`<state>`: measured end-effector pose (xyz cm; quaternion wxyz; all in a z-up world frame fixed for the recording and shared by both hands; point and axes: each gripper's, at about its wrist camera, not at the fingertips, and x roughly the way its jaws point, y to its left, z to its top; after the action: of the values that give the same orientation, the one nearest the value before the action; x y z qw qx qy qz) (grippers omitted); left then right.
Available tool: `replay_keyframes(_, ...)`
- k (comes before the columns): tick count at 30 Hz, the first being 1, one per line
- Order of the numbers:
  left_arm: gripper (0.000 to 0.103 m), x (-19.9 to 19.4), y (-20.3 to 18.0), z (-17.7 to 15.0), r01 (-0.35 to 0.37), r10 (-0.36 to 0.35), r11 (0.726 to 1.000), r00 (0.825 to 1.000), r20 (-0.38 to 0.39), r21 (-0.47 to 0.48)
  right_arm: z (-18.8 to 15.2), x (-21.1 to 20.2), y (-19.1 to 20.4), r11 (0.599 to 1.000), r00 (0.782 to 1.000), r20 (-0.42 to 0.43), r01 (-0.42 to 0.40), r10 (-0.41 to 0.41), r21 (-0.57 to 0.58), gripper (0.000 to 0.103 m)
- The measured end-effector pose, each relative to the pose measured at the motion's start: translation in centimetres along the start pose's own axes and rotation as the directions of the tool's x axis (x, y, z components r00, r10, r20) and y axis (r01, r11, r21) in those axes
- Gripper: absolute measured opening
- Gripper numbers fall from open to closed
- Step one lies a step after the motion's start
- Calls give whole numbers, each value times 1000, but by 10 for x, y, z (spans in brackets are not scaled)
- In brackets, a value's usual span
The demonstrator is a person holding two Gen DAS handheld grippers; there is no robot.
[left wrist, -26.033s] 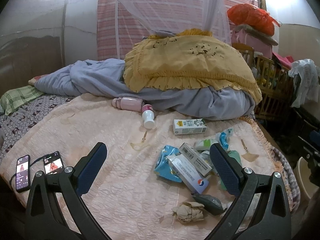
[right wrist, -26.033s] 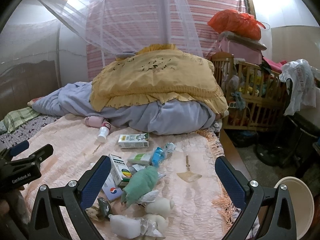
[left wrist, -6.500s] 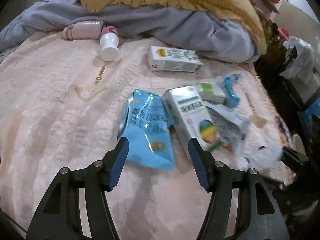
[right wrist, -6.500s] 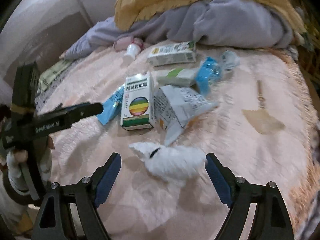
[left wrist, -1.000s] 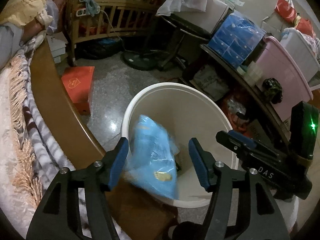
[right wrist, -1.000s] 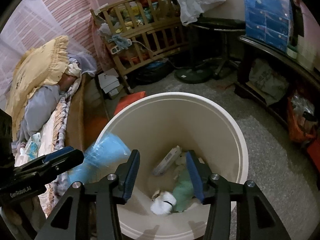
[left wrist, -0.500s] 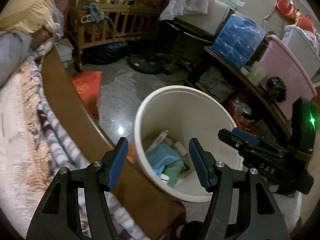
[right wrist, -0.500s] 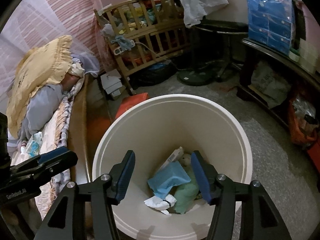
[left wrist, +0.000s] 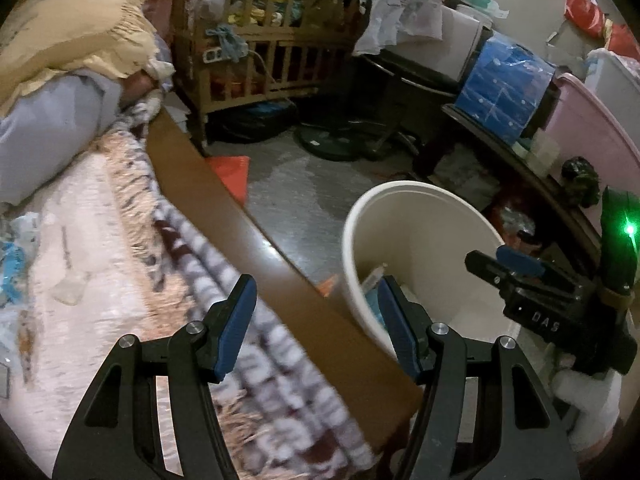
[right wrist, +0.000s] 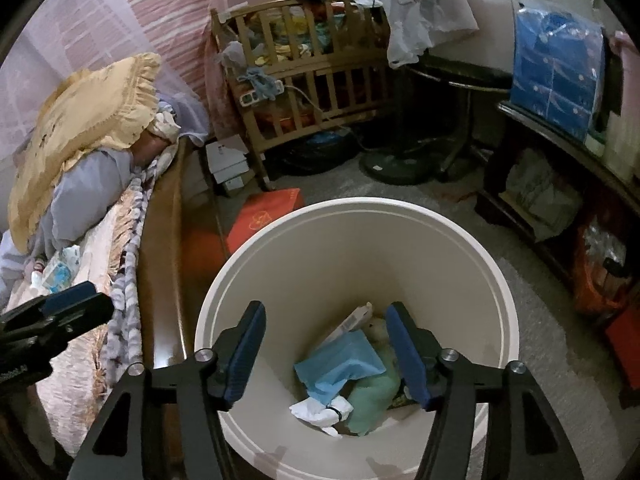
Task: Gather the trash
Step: 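Move both open tools back over the bed toward the medicine boxes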
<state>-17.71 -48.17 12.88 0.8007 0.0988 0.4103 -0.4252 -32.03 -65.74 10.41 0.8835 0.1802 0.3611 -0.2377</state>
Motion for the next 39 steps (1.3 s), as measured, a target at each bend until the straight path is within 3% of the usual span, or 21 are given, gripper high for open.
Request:
replay_keyframes(7,62,-26,24,-7,-83,84,996,995,52,-18,2,5,20,998,1000,5,27,-27,-49,62)
replay_keyframes(14,62,-62,57,-14,-108,112,993,990,80,-53,1,2,50,990,997,37,75,-71,-120,65)
replay_keyframes(23,62,-124,120,-34,-212,225,972,963,148,-102,5,-15,116,953,988,129,117,-84,-280,72)
replay_keyframes(36,62,-185,230,-95,-319,359,911,925,121,-262,-7,-16,219,916,994,105,25,18,-400,73)
replay_keyframes(39,62,-198,255,-116,-352,397,888,912,107,-295,-12,-13,245,902,995,62,-39,73,-430,80)
